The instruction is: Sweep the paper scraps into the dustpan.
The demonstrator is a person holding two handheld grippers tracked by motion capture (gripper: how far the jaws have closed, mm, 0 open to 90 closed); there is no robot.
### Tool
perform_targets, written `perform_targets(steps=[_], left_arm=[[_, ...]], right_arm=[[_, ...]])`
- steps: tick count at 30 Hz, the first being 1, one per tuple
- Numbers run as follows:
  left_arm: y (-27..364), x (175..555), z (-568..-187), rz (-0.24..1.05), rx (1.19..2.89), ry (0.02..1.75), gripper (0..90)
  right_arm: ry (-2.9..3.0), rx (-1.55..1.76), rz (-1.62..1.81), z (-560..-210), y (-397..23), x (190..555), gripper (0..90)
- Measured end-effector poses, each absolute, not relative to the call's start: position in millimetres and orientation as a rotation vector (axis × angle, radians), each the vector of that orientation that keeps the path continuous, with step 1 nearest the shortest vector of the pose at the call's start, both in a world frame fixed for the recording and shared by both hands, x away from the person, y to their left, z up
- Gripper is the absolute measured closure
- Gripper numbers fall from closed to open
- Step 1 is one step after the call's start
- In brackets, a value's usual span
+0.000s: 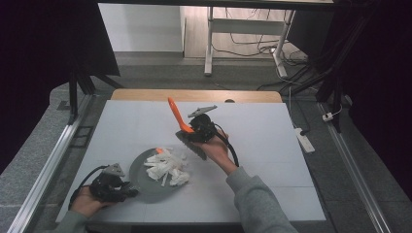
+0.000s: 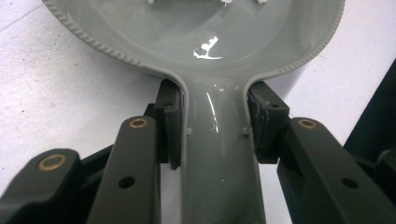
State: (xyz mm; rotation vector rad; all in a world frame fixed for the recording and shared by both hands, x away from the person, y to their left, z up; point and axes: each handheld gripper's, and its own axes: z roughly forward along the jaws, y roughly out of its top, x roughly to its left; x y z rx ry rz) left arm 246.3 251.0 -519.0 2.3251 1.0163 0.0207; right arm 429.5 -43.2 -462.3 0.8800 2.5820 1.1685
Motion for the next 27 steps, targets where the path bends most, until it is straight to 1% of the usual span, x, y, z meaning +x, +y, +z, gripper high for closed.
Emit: perform_targets(steps=[6, 12, 20, 27], left_arm=[[251.0, 246.2, -518.9, 0.023, 2.325, 1.015, 61.8], [251.1, 246.4, -519.0, 0.023, 2.325, 1.013, 61.8], [250.2, 246.1, -518.5, 0.023, 2.326, 1.013, 61.8], [250.0, 246.1, -518.6, 0.024, 2.327, 1.014, 61.8]], right_arm=[[2.601, 0.924, 1.073, -484.3, -29.6, 443.0, 70.1], [2.645, 0.958, 1.087, -494.9, -11.9, 442.1, 70.2], [2.726, 0.867, 1.094, -496.1, 15.7, 418.9, 70.2], [2.776, 0.795, 1.158, -490.9, 30.1, 396.1, 70.2]])
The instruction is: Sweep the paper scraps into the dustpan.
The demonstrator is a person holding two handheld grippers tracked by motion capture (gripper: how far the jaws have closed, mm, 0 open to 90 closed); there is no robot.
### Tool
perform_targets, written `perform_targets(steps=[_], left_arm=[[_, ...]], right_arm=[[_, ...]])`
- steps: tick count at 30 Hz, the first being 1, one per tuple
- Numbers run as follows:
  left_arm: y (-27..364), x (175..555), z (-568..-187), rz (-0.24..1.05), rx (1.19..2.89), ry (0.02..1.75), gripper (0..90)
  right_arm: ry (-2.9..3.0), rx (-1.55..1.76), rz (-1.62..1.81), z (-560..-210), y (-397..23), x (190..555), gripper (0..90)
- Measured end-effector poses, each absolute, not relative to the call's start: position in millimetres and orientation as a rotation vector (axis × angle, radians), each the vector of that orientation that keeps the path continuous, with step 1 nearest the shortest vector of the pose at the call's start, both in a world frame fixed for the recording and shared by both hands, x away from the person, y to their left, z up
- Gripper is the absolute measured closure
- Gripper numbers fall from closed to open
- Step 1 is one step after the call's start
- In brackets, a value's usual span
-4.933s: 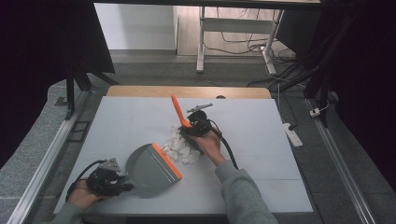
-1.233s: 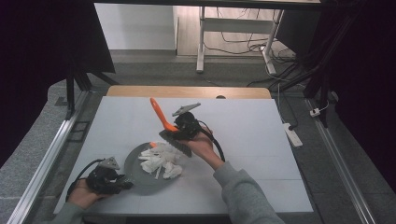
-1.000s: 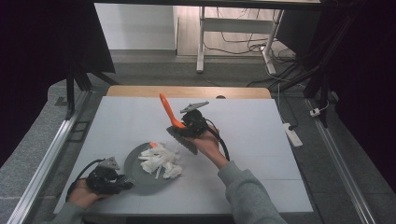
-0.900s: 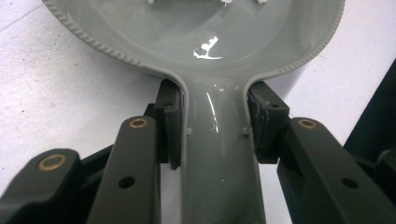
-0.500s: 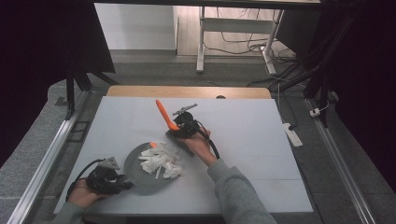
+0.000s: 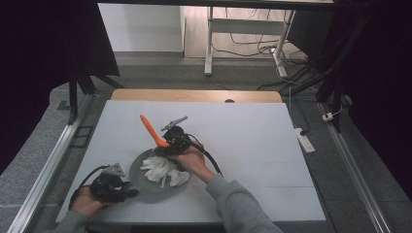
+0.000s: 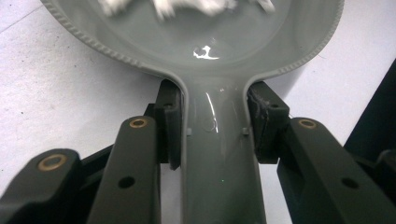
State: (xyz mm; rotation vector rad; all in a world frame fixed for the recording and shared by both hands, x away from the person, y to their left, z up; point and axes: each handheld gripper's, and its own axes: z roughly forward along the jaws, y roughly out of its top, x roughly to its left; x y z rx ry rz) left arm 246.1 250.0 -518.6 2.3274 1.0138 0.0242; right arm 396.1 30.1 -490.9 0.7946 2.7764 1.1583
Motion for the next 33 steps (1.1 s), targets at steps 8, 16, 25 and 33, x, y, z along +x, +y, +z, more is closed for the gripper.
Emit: perform_targets(steps=[8, 16, 25, 33], left_arm=[[250.2, 245.9, -518.7, 0.026, 2.325, 1.014, 61.8], [250.2, 246.1, -519.0, 0.025, 2.327, 1.015, 61.8], [250.5, 246.4, -519.5, 0.02, 2.331, 1.014, 61.8], [250.3, 246.4, -519.5, 0.019, 2.328, 1.016, 61.8]], right_arm=[[2.776, 0.726, 1.272, -472.3, 30.3, 381.7, 70.1], [2.685, 0.78, 1.319, -449.3, 0.9, 390.0, 70.1], [2.672, 0.796, 1.303, -448.2, -12.1, 392.1, 70.1], [2.674, 0.86, 1.104, -474.3, -10.9, 405.9, 70.1]])
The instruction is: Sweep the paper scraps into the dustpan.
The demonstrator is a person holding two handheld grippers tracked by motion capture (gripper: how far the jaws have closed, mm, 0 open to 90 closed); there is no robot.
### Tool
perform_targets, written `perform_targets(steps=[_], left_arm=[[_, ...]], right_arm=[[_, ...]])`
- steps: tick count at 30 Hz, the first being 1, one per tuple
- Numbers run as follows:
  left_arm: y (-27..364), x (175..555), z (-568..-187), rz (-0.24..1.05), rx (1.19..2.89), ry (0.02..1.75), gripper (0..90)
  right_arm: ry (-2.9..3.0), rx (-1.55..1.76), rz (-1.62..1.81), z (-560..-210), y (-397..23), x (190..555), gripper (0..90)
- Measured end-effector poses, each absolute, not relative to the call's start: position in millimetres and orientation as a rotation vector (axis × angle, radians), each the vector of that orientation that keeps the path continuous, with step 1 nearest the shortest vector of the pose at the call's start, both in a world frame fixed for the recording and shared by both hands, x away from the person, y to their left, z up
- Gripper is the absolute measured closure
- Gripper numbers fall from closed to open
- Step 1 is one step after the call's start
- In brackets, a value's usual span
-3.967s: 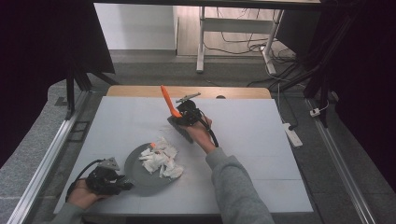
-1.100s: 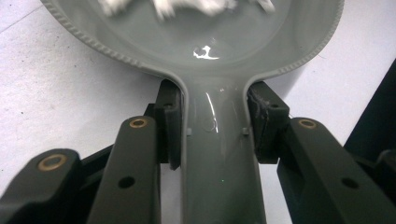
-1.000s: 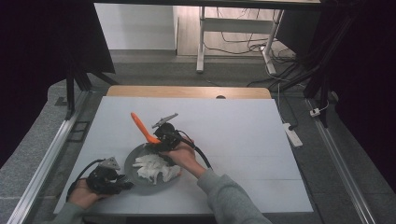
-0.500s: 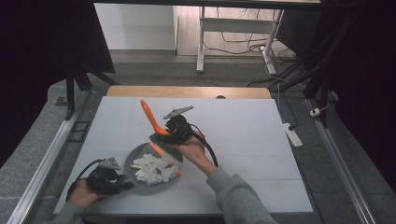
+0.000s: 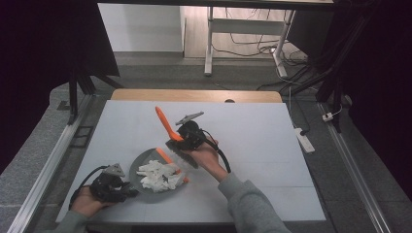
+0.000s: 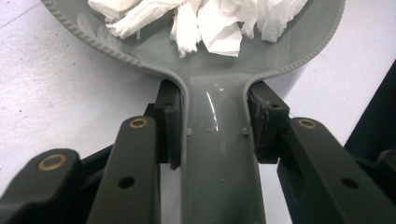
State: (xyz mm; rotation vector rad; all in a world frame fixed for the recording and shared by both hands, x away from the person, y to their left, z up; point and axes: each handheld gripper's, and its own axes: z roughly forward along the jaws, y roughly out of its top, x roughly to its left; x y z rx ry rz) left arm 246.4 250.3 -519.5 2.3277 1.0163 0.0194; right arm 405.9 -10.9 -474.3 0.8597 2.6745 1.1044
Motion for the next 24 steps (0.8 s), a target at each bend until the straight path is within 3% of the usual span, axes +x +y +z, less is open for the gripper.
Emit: perform_targets(steps=[4, 9, 15, 24], left_arm=[[250.4, 246.4, -519.6, 0.018, 2.327, 1.016, 61.8], [250.8, 246.8, -520.0, 0.017, 2.33, 1.013, 61.8], [250.6, 246.6, -519.7, 0.02, 2.33, 1.014, 61.8], [250.6, 246.7, -519.7, 0.021, 2.332, 1.013, 61.8]], right_arm=[[2.701, 0.87, 1.01, -493.3, -0.6, 408.8, 70.2], [2.786, 0.815, 1.074, -492.7, 16.1, 396.4, 70.1], [2.832, 0.712, 1.215, -470.9, 21.6, 380.8, 70.1], [2.693, 0.77, 1.325, -438.4, -8.8, 391.3, 70.1]])
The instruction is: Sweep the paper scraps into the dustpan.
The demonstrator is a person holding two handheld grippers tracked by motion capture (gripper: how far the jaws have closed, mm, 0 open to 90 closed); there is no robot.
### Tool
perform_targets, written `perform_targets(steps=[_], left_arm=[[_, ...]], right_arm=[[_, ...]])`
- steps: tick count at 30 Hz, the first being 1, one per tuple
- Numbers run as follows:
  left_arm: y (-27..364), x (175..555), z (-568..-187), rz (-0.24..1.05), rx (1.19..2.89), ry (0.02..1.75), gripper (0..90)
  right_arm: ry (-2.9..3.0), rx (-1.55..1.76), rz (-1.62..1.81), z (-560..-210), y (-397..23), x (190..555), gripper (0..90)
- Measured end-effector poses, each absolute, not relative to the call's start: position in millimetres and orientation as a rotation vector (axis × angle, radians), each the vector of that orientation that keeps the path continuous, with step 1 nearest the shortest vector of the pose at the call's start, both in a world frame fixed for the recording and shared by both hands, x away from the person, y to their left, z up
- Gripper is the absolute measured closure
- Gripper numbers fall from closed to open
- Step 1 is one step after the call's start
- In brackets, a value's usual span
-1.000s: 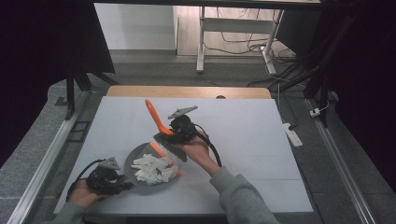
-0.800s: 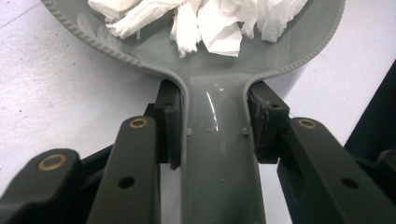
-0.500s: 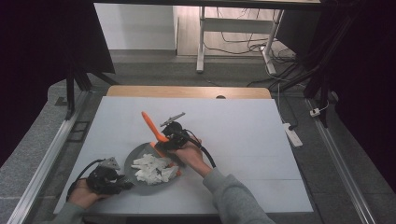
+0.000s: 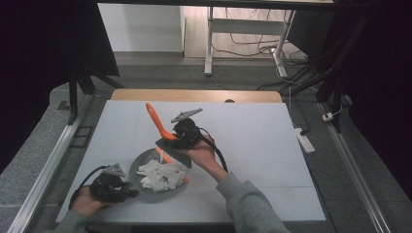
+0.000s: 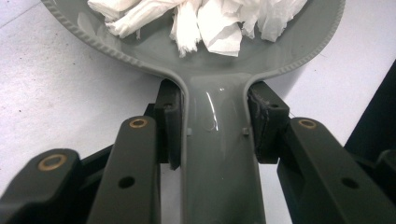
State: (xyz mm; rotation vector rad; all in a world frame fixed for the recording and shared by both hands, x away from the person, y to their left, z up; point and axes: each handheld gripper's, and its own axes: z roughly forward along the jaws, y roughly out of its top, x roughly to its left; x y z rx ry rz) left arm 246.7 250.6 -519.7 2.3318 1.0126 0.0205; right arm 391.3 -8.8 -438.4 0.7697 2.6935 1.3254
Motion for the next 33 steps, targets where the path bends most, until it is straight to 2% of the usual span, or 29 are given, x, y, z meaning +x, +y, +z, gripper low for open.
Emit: perform_targets(steps=[8, 17, 33], left_arm=[[250.2, 246.6, -519.8, 0.022, 2.332, 1.014, 61.8], [250.3, 246.4, -519.8, 0.019, 2.324, 1.018, 61.8], [249.3, 246.5, -519.8, 0.022, 2.33, 1.019, 61.8]], right_arm=[[2.623, 0.843, 1.249, -444.6, -22.8, 402.0, 70.1], [2.632, 0.919, 1.093, -489.5, -7.9, 413.6, 70.1], [2.732, 0.826, 1.147, -491.3, 32.8, 378.3, 70.1]])
